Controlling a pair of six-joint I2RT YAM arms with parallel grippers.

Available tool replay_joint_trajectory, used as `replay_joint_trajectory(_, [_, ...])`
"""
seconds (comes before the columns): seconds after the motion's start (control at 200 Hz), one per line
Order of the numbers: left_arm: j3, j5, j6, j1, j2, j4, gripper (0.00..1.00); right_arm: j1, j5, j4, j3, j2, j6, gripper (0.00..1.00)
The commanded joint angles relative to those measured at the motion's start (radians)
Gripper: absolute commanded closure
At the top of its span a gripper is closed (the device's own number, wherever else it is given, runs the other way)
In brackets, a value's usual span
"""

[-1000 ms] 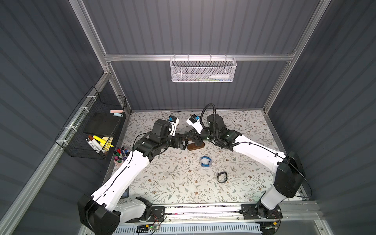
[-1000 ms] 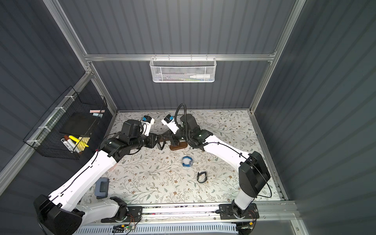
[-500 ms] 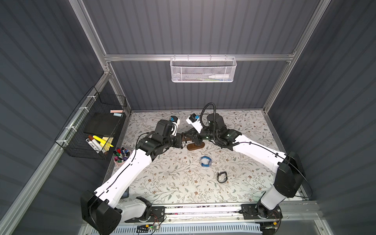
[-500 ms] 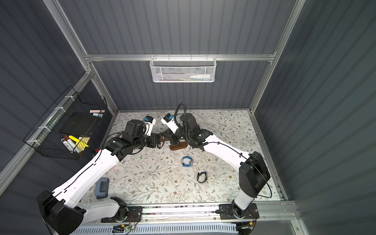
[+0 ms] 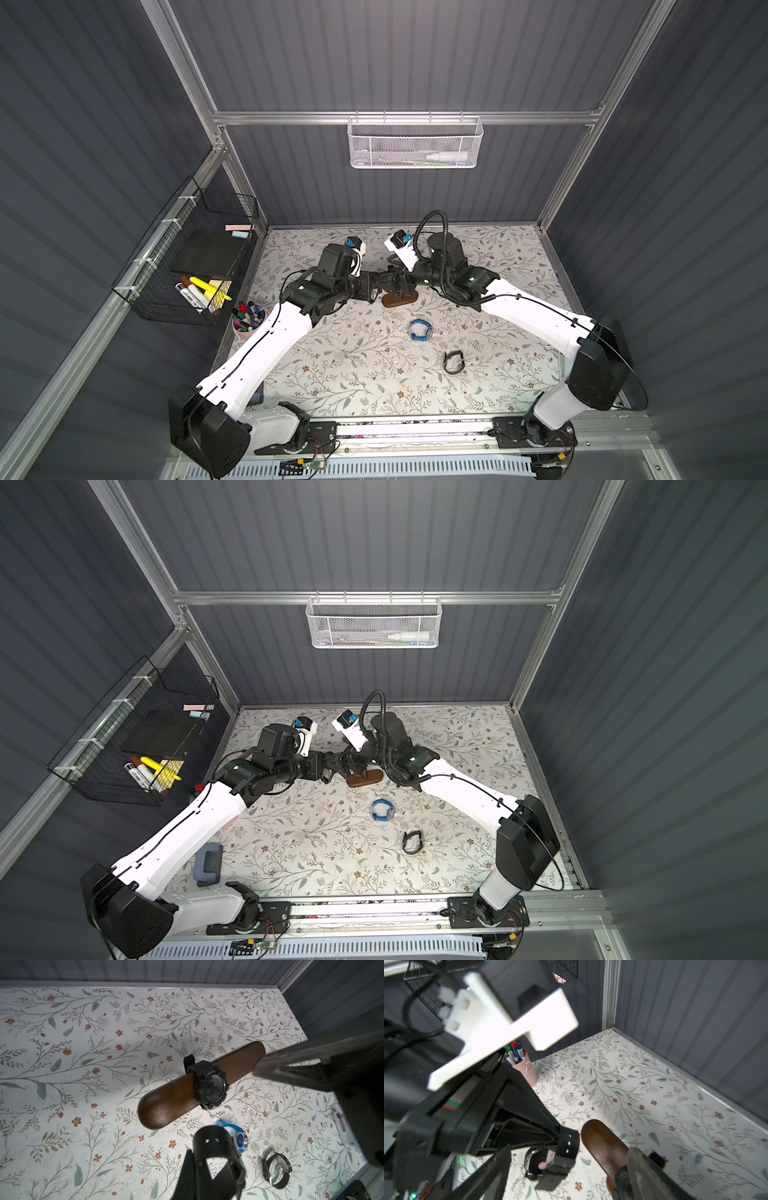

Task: Place watch on stand
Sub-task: Pick up the watch at the center of the board.

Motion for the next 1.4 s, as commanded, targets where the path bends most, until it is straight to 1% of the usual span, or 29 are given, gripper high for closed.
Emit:
replay_joint_trajectory(0.0, [0.034,0.054,-0.096,0.005,0.013,-0.016,1.0,0.002,0.112,0.105,-0.089,-0.087,0.04,0.07])
replay_joint_trajectory(0.175, [0.069,0.193,-0.222,0.083,0.029,-0.006,1.0,0.004,0.122,0.313,-0.272,-0.182,0.123,0.05])
replay_joint_trajectory(0.185, [0.071,0.221,-0.227,0.088,0.03,-0.006,1.0,0.004,0.122,0.323,-0.282,-0.186,0.126,0.05])
replay_joint_trajectory(0.225, [0.077,0.272,-0.252,0.11,0.032,-0.006,1.0,0.007,0.114,0.359,-0.317,-0.203,0.134,0.05])
replay_joint_trajectory(0.265, [0.084,0.327,-0.274,0.13,0.037,-0.006,1.0,0.006,0.087,0.394,-0.352,-0.219,0.125,0.07])
replay_joint_trajectory(0.29, [0.089,0.364,-0.285,0.139,0.043,-0.004,1.0,0.006,0.083,0.418,-0.372,-0.226,0.106,0.09])
replay_joint_trajectory(0.305, [0.092,0.389,-0.291,0.143,0.046,-0.004,1.0,0.008,0.045,0.432,-0.379,-0.23,0.089,0.1])
replay_joint_trajectory(0.33, [0.099,0.424,-0.299,0.148,0.053,-0.005,1.0,0.009,0.028,0.454,-0.401,-0.238,0.056,0.11])
replay_joint_trajectory(0.4, [0.126,0.513,-0.318,0.151,0.074,-0.024,1.0,0.023,0.061,0.488,-0.457,-0.268,-0.056,0.11])
replay_joint_trajectory(0.415, [0.133,0.531,-0.322,0.152,0.078,-0.029,1.0,0.024,0.102,0.496,-0.468,-0.274,-0.081,0.11])
replay_joint_trajectory(0.475, [0.15,0.602,-0.344,0.155,0.091,-0.042,1.0,0.028,0.189,0.523,-0.503,-0.29,-0.174,0.12])
replay_joint_trajectory(0.57, [0.166,0.681,-0.374,0.155,0.102,-0.058,1.0,0.032,0.328,0.532,-0.5,-0.27,-0.3,0.2])
replay_joint_trajectory(0.67, [0.166,0.702,-0.391,0.156,0.105,-0.079,1.0,0.035,0.438,0.561,-0.474,-0.21,-0.391,0.21])
replay_joint_trajectory(0.68, [0.194,0.703,-0.389,0.156,0.105,-0.084,1.0,0.036,0.448,0.568,-0.473,-0.205,-0.399,0.21])
replay_joint_trajectory(0.725, [0.214,0.707,-0.382,0.157,0.109,-0.105,1.0,0.04,0.484,0.616,-0.472,-0.176,-0.442,0.26])
replay_joint_trajectory(0.79, [0.226,0.717,-0.385,0.156,0.11,-0.116,1.0,0.047,0.51,0.709,-0.475,-0.126,-0.532,0.31])
replay_joint_trajectory(0.855, [0.235,0.717,-0.381,0.156,0.11,-0.125,1.0,0.062,0.525,0.803,-0.471,-0.07,-0.61,0.32])
replay_joint_trajectory(0.955, [0.241,0.705,-0.368,0.158,0.113,-0.139,1.0,0.095,0.552,0.863,-0.448,-0.014,-0.691,0.36])
replay_joint_trajectory(1.101, [0.235,0.672,-0.343,0.161,0.116,-0.155,1.0,0.125,0.592,0.925,-0.451,-0.015,-0.713,0.38])
replay_joint_trajectory(1.216, [0.235,0.633,-0.323,0.163,0.124,-0.157,1.0,0.125,0.657,0.927,-0.467,-0.066,-0.645,0.39])
replay_joint_trajectory(1.261, [0.235,0.62,-0.317,0.164,0.126,-0.153,1.0,0.125,0.668,0.885,-0.472,-0.101,-0.618,0.39])
replay_joint_trajectory(1.306, [0.23,0.621,-0.315,0.166,0.131,-0.146,1.0,0.125,0.657,0.816,-0.473,-0.14,-0.603,0.38])
replay_joint_trajectory(1.396, [0.214,0.627,-0.318,0.167,0.136,-0.127,1.0,0.122,0.629,0.685,-0.453,-0.204,-0.529,0.38])
